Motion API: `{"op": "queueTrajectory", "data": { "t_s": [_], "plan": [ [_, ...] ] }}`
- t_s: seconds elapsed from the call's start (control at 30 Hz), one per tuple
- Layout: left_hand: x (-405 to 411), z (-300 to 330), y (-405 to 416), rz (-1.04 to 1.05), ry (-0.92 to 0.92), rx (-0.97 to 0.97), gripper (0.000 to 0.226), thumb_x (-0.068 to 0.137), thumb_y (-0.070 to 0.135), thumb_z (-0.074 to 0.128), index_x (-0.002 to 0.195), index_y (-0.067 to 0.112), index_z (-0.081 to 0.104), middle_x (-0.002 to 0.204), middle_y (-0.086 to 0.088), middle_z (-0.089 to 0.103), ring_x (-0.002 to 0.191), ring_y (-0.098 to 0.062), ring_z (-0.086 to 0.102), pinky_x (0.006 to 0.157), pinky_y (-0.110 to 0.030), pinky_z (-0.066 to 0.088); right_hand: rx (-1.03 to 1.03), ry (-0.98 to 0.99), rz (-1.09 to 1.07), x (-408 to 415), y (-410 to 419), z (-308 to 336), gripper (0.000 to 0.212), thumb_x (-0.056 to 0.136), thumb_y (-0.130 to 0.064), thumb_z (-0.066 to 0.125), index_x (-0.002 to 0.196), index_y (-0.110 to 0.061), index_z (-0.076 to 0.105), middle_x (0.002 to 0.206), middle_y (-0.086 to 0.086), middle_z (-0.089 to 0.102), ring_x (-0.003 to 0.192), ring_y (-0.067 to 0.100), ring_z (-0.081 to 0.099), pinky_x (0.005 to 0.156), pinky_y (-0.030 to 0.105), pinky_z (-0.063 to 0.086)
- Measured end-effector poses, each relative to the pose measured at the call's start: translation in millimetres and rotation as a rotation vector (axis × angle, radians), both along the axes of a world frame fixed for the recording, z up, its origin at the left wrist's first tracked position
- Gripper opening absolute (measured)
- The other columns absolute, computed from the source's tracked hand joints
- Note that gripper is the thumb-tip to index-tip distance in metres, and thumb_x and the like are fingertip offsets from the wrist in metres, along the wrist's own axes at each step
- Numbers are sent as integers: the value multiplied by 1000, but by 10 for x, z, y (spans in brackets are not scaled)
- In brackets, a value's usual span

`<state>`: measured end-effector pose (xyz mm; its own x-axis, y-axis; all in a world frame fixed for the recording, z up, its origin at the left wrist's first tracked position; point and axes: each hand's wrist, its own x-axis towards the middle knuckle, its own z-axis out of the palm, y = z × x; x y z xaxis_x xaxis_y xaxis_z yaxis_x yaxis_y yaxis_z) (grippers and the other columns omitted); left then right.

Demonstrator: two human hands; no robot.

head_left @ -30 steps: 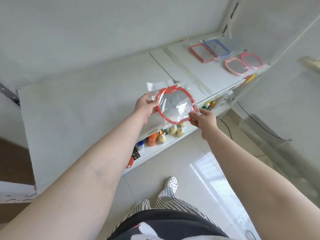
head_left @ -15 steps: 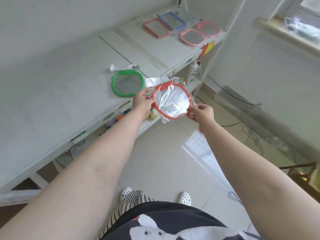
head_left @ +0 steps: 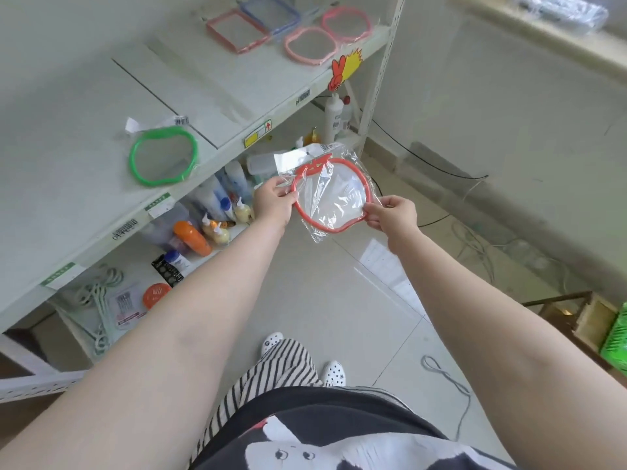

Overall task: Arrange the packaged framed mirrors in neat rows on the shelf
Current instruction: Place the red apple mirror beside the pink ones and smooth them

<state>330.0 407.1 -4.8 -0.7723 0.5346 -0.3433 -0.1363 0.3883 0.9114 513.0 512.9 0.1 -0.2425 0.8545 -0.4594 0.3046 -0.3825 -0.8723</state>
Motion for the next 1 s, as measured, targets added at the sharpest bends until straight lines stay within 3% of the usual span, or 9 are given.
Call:
{"op": "queueTrajectory", "data": {
  "t_s": [0.2, 0.27, 0.33, 0.4, 0.53, 0.7, 0.87, 1.0],
  "plan": [
    [-83, 78, 466, -15, 4, -8, 38, 87, 3, 63, 124, 10, 56, 121, -3, 67, 92, -10, 60, 54, -4, 42, -11, 0, -22, -78, 421, -27, 12, 79, -6, 73, 81, -8, 61, 77, 7, 67, 61, 15, 68, 73, 28, 61],
    [-157, 58, 657, -18, -7, -14, 37, 87, 2, 63, 123, 10, 57, 120, -4, 67, 97, -13, 63, 64, -10, 46, -6, -13, -17, -148, 600, -37, 12, 79, -6, 73, 81, -8, 61, 77, 7, 67, 61, 16, 68, 73, 28, 61],
    [-266, 42, 878, -30, -17, -20, 38, 86, 1, 62, 123, 9, 57, 121, -6, 67, 105, -19, 65, 85, -24, 52, 5, -22, -19, -246, 805, -38, 12, 80, -5, 72, 81, -8, 61, 78, 8, 67, 61, 16, 67, 71, 28, 61],
    [-403, 48, 1117, -43, -11, -26, 39, 85, 1, 63, 123, 9, 57, 120, -7, 67, 106, -22, 65, 97, -35, 51, 14, -30, -28, -378, 1024, -21, 11, 80, -5, 72, 83, -6, 61, 79, 9, 67, 62, 16, 67, 71, 27, 61],
    [-709, 80, 1556, -36, 18, -47, 40, 84, 4, 66, 123, 11, 57, 119, -4, 67, 104, -21, 66, 95, -38, 53, 33, -48, -33, -685, 1445, 35, 12, 79, -5, 72, 83, -6, 61, 79, 9, 66, 59, 15, 66, 71, 25, 60],
    [-982, 104, 1974, 22, -90, -13, 37, 84, 0, 64, 119, 13, 59, 117, -4, 67, 102, -25, 66, 91, -46, 55, 49, -66, -16, -978, 1914, 57, 11, 80, -7, 73, 82, -8, 62, 80, 7, 68, 59, 13, 67, 70, 24, 60],
    [-1197, 52, 2316, 114, -95, -1, 40, 82, -4, 65, 118, 14, 60, 118, -5, 67, 100, -23, 67, 93, -41, 54, 37, -55, 44, -1264, 2361, 10, 10, 80, -6, 71, 79, -8, 62, 79, 8, 66, 58, 15, 66, 75, 28, 59],
    [-1387, 2, 2604, 212, -68, 0, 41, 81, -4, 66, 118, 12, 60, 118, -7, 67, 99, -21, 66, 93, -35, 53, 35, -65, 149, -1541, 2772, -16, 12, 80, -5, 71, 76, -8, 61, 74, 7, 67, 53, 12, 67, 58, 20, 57]
  ]
}}
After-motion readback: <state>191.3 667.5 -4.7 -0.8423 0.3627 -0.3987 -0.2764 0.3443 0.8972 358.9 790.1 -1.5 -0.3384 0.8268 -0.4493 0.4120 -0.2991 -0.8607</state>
